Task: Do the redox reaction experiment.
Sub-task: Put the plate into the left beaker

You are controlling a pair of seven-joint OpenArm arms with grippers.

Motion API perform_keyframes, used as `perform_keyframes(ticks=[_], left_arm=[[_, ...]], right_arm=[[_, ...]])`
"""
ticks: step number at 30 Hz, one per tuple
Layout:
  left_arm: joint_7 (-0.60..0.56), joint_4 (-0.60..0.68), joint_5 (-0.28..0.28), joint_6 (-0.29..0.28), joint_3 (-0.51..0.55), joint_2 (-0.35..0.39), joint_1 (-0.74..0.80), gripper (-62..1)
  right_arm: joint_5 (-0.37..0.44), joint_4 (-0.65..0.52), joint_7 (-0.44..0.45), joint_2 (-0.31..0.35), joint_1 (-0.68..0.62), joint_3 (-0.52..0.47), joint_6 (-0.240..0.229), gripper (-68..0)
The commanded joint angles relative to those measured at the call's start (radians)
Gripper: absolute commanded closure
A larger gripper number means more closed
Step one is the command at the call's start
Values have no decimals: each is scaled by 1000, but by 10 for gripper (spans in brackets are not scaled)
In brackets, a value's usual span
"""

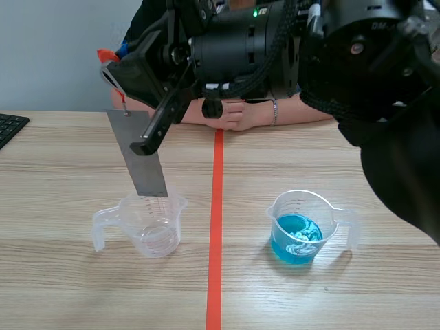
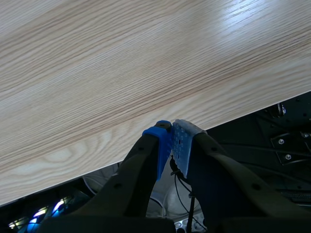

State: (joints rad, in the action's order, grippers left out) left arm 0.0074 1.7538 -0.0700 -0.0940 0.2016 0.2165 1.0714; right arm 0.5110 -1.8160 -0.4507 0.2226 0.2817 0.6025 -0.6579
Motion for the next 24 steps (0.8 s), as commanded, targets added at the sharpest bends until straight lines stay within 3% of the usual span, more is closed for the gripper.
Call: perform_keyframes(ticks=[1, 24], left_arm=[[-11, 6, 6, 2, 3, -2, 3, -40], [-11, 6, 6, 2, 3, -2, 3, -40]], right_arm=[[-6, -3, 24, -5, 12, -6, 7, -15], [-184, 241, 181, -68, 12, 87, 3, -15]])
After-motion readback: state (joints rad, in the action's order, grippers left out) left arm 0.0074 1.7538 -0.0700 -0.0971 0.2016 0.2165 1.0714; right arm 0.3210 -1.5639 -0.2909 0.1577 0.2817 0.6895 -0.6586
